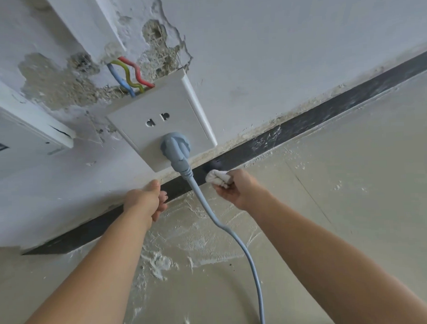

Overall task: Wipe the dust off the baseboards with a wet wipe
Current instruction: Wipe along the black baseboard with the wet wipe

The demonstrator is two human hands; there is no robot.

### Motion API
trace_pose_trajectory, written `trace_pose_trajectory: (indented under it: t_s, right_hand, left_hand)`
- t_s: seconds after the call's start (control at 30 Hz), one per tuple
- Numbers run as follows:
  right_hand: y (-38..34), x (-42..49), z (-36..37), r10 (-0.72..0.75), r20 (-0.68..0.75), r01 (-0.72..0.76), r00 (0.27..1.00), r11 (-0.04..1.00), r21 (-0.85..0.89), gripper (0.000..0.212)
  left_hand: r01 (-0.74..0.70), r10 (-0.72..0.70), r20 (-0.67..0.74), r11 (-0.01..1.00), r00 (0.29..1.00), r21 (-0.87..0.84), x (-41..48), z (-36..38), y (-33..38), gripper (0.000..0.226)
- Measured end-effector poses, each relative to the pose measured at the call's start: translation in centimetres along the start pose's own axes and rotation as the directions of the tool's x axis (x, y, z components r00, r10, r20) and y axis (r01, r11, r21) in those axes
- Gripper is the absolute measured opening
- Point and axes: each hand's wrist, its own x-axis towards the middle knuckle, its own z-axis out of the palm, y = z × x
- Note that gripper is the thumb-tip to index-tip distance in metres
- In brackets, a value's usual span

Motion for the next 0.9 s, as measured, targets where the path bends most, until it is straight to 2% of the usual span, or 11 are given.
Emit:
trace_pose_trajectory:
  t_s: [0.07, 0.17, 0.33, 0.4, 0.47, 0.5, 0.57, 0.6, 0.67, 0.8, 0.9]
  right_hand:
    - [-1.3, 0.6, 0.4, -0.043, -0.051, 0.044, 0.998, 0.998, 0.036, 0.038]
    - [-5.0, 0.6, -1.4, -0.124, -0.174, 0.145, 0.977, 0.983, 0.116, 0.029]
    - [-8.4, -0.8, -5.5, -0.287, -0.355, 0.351, 0.890, 0.928, 0.128, 0.019]
    - [-8.6, -1.0, -6.4, -0.277, -0.463, 0.395, 0.842, 0.901, 0.179, 0.022]
    - [-8.0, -1.1, -6.6, -0.257, -0.518, 0.378, 0.816, 0.915, 0.143, 0.022]
    - [-7.3, -1.1, -6.1, -0.260, -0.485, 0.342, 0.835, 0.936, 0.086, 0.023]
    - [-5.4, -1.2, -4.3, -0.213, -0.309, 0.217, 0.927, 0.976, -0.022, 0.020]
    - [-4.5, -1.1, -3.2, -0.144, -0.203, 0.141, 0.969, 0.990, -0.031, 0.022]
    - [-4.2, -0.9, -1.3, -0.081, -0.078, 0.080, 0.994, 0.997, -0.020, 0.037]
    - [-7.7, -1.6, -1.5, -0.132, -0.148, 0.149, 0.980, 0.983, 0.108, 0.043]
    - [-10.3, -4.0, -3.7, -0.254, -0.222, 0.293, 0.941, 0.942, 0.167, 0.036]
  left_hand:
    - [-0.004, 0.004, 0.004, 1.000, 1.000, 0.007, 0.3, 0.0, -0.1, 0.036]
    - [-0.021, 0.020, 0.016, 1.000, 1.000, 0.023, 0.6, 0.1, -0.3, 0.038]
    - [-0.026, 0.026, 0.013, 1.000, 1.000, 0.016, 0.4, 0.4, 0.1, 0.036]
    - [-0.029, 0.029, 0.006, 1.000, 1.000, 0.010, 0.3, 0.5, 0.2, 0.037]
    - [-0.036, 0.036, -0.006, 0.999, 0.999, 0.009, 0.2, 0.6, 0.0, 0.037]
    - [-0.040, 0.040, -0.012, 0.999, 0.999, 0.010, 0.2, 0.7, -0.1, 0.038]
    - [-0.044, 0.044, -0.026, 0.999, 0.999, 0.015, 0.1, 0.7, -0.1, 0.038]
    - [-0.046, 0.047, -0.031, 0.999, 0.998, 0.016, 0.1, 0.7, -0.1, 0.039]
    - [-0.058, 0.059, -0.033, 0.998, 0.998, 0.015, 0.1, 0.7, -0.2, 0.038]
    - [-0.082, 0.082, 0.001, 0.996, 0.997, 0.016, 0.1, 0.7, -0.3, 0.035]
    - [-0.092, 0.092, 0.008, 0.995, 0.996, 0.023, 0.2, 0.5, -0.3, 0.036]
